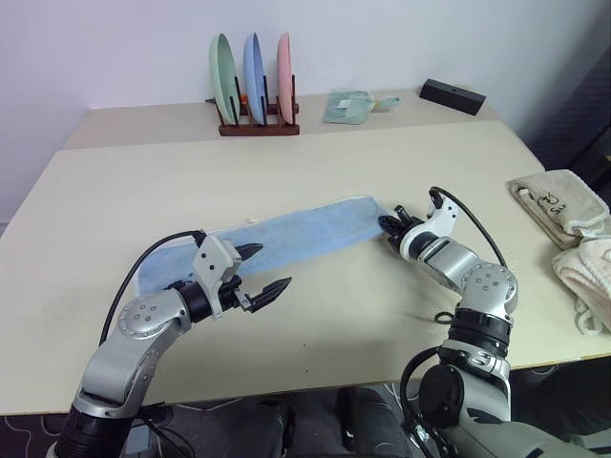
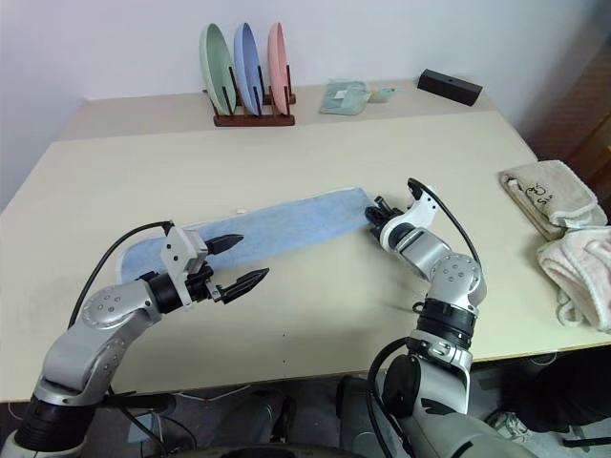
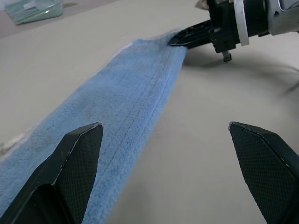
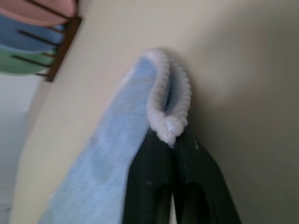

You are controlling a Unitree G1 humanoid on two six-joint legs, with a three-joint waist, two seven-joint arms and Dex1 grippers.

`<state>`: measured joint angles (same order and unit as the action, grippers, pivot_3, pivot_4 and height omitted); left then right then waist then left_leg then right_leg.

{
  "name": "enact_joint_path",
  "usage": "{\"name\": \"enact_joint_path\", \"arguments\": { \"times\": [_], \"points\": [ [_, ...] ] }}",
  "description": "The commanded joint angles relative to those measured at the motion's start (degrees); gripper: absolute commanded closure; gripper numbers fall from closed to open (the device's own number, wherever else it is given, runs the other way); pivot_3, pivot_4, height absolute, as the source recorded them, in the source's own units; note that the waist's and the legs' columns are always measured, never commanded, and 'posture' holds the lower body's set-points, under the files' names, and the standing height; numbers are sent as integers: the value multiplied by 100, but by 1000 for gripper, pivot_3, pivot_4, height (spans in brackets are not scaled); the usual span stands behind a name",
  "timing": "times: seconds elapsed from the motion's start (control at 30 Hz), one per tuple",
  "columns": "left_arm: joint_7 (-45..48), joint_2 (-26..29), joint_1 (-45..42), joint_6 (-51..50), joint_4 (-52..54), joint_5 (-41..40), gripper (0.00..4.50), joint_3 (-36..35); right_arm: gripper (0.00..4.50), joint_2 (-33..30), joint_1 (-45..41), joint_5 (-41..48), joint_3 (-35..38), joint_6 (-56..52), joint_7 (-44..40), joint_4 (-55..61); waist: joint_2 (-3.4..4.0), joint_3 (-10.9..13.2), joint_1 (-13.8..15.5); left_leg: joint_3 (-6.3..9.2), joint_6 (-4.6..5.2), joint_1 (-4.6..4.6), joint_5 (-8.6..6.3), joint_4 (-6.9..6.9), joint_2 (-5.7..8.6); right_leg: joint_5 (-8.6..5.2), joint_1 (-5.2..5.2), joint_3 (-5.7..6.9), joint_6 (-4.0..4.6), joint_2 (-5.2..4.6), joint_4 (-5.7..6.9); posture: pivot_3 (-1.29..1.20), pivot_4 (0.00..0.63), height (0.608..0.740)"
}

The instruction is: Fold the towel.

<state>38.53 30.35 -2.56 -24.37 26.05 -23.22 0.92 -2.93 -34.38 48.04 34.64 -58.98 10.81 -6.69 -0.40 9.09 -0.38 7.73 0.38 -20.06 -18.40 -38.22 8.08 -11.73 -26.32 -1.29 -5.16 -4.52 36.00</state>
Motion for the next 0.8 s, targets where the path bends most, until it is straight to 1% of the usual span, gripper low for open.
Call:
{"name": "enact_joint_path", "arguments": {
  "times": [0.03, 0.1, 0.17, 0.3, 0.4, 0.53, 0.63, 0.73, 0.8],
  "points": [
    [9, -20, -143, 72, 84, -27, 91, -43, 4453, -349, 281, 108, 127, -6, 70, 642, 0, 0, 11, 0, 1, -1, 0, 0, 0, 0, 0, 0, 0, 0, -1, 0, 150, 740],
    [32, -29, -252, 87, -27, -11, 91, -33, 4453, -578, 481, 219, 175, -114, 75, 1074, 1, 1, 87, 2, 2, -11, -1, 0, 1, 0, -7, 2, 0, -1, -5, 0, 150, 740],
    [63, -41, -340, 107, -141, -1, 91, -24, 4453, -830, 719, 330, 226, -245, 69, 1456, 3, 2, 104, 1, 4, -18, -2, -1, 3, 0, -12, 2, -1, -2, -9, 0, 150, 740],
    [234, -97, -615, 213, -441, 60, 91, 148, 4453, -1594, 1163, 410, 483, -411, -76, 1880, 3, 2, 103, 0, 4, -18, -2, -1, 2, 0, -12, 1, -1, -2, -8, 0, 150, 740],
    [287, -163, -801, 256, -634, 82, 91, 199, 4453, -2010, 1301, 359, 260, -404, -364, 2063, 3, 2, 89, -1, 4, -16, -2, -1, 2, 0, -9, 1, -1, -2, -10, 0, 150, 740],
    [341, -216, -968, 339, -801, 137, 91, 254, 4453, -2973, 1383, -285, -1433, 135, -1768, 2979, 13, 7, 7, -8, 4, -16, -2, 3, -3, -1, -15, -3, -2, 1, -7, 0, 150, 740],
    [304, -236, -938, 337, -768, 146, 91, 211, 4453, -3484, 1459, -724, -2500, 618, -2676, 3469, 9, 5, -26, -4, 3, -16, -2, 6, -9, -2, -13, 3, -4, 4, -11, 0, 150, 740],
    [252, -250, -843, 334, -672, 149, 91, 198, 4453, -3699, 1416, -1203, -3426, 991, -3277, 3542, 5, 7, -3, -3, 3, -18, -2, 1, -8, -1, -7, 5, -5, 2, -20, 0, 150, 740],
    [189, -273, -788, 320, -605, 149, 91, 199, 4453, -3656, 1325, -1563, -3984, 1193, -3489, 3373, 3, 8, 24, -2, 4, -20, -3, -2, -4, 3, -6, 6, -10, 0, -26, 0, 150, 740]
  ]
}}
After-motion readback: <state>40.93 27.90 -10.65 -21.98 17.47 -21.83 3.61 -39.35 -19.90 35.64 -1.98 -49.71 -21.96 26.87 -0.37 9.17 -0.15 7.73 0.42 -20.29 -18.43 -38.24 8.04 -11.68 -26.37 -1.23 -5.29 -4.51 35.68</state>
